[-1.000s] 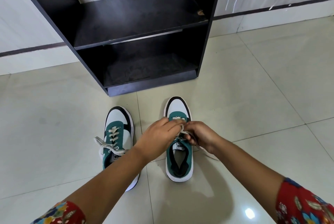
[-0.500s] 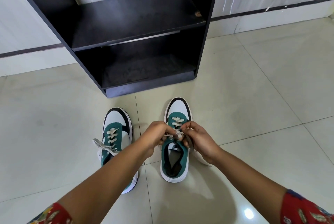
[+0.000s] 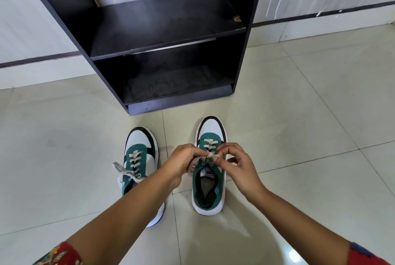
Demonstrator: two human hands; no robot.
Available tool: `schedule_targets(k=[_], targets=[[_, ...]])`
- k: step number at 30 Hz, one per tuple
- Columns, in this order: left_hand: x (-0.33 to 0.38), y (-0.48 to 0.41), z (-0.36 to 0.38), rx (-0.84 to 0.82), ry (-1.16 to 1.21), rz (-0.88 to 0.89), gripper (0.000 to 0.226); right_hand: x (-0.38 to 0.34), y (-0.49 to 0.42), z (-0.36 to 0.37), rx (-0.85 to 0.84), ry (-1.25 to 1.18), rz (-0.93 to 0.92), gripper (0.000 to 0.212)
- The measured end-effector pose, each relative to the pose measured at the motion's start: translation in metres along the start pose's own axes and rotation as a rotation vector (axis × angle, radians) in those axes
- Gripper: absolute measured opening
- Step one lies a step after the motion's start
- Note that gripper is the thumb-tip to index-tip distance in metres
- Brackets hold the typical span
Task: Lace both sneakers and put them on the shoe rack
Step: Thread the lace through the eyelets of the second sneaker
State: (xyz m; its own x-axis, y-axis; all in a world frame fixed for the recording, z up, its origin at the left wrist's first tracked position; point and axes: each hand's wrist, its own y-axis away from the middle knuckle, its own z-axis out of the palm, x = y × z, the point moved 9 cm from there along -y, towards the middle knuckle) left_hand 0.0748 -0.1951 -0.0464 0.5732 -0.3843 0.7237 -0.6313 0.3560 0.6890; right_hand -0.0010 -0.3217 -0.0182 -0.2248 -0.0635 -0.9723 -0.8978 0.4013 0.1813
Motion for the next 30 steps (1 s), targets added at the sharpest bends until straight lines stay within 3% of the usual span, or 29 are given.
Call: schedule_targets(k=[2, 4, 7, 10, 13, 16, 19, 21, 22, 26, 30], targets=[[0.000, 0.002, -0.002, -0.005, -0.022, 0.017, 0.010, 0.013, -0.001, 0.006, -0.039, -0.208, 0.159, 0.008], [-0.006, 0.002, -0.004, -0.012, 0.039, -0.006, 0.012, 0.022, 0.001, 0.007, -0.052, -0.235, 0.244, 0.007], [-0.023, -0.001, -0.015, 0.014, 0.273, -0.108, 0.014, 0.038, 0.005, -0.004, 0.015, -0.289, 0.351, 0.024], [-0.034, -0.005, -0.025, -0.029, 0.458, -0.145, 0.012, 0.055, 0.010, -0.009, 0.055, -0.606, 0.469, 0.034], [-0.033, -0.004, -0.018, -0.111, 0.542, -0.107, 0.015, 0.055, 0.011, 0.004, -0.043, -0.897, 0.502, 0.029], [-0.026, -0.010, -0.021, -0.046, 0.177, 0.071, 0.025, 0.051, 0.008, 0.007, -0.069, -0.829, 0.504, 0.019], [0.003, -0.007, -0.024, 0.061, -0.506, 0.487, 0.029, 0.045, -0.002, -0.004, -0.035, -0.385, 0.393, 0.023], [0.014, 0.003, -0.014, 0.131, -0.982, 0.712, 0.027, 0.042, -0.006, -0.007, -0.022, -0.200, 0.331, 0.024], [0.017, 0.008, -0.009, 0.159, -1.111, 0.787, 0.027, 0.042, -0.007, -0.008, -0.018, -0.133, 0.307, 0.023], [0.019, 0.014, 0.001, 0.248, -1.371, 0.911, 0.040, 0.045, -0.011, -0.014, 0.009, 0.063, 0.268, 0.016], [0.017, 0.011, 0.001, 0.355, -1.538, 0.994, 0.033, 0.049, -0.015, -0.018, 0.010, 0.112, 0.305, 0.017]])
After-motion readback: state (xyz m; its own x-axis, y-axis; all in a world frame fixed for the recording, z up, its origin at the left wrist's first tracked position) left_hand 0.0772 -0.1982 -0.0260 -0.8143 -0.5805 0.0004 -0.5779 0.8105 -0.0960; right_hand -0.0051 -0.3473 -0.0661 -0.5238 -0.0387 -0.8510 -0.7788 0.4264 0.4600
